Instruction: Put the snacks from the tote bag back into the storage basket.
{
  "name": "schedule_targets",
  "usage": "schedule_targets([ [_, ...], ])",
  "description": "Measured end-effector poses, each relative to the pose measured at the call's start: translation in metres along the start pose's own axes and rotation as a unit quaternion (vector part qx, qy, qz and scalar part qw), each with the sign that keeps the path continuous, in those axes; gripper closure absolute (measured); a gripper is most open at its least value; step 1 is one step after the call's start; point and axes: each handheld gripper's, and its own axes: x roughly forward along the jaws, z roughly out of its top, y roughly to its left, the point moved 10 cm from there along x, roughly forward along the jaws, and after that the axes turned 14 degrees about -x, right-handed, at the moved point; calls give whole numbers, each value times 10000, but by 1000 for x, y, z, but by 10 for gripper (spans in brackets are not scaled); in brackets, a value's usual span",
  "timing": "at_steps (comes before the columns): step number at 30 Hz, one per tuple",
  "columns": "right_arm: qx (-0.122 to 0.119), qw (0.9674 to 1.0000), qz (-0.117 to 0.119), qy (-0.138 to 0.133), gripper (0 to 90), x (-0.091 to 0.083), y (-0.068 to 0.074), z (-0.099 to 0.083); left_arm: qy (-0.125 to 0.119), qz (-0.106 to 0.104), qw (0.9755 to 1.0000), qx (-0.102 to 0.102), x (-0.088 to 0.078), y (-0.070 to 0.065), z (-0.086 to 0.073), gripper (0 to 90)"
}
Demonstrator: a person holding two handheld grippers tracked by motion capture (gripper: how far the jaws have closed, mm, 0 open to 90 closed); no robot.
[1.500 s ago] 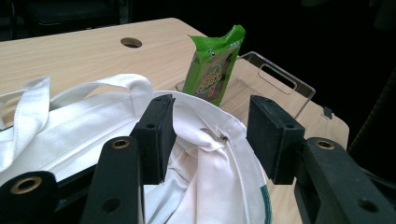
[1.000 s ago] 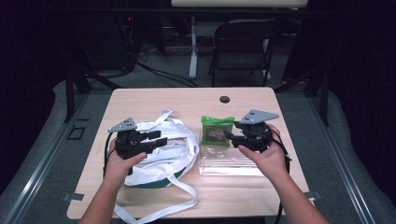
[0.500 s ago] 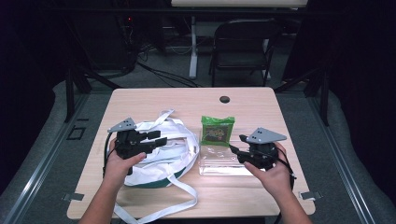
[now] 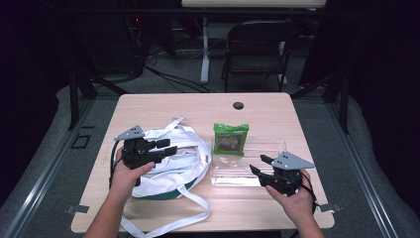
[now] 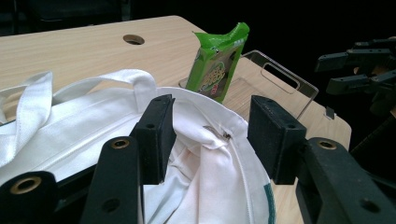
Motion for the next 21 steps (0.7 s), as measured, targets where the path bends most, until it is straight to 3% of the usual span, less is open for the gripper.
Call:
schedule_targets([
  [15,381,9986,-80,-370,489,-3,1,-22,116,76,9999,72,6,0,-5,501],
  [21,296,9989,-75,-344,489,2,6,-24,198,87,9997,67,9,1,-8,501],
])
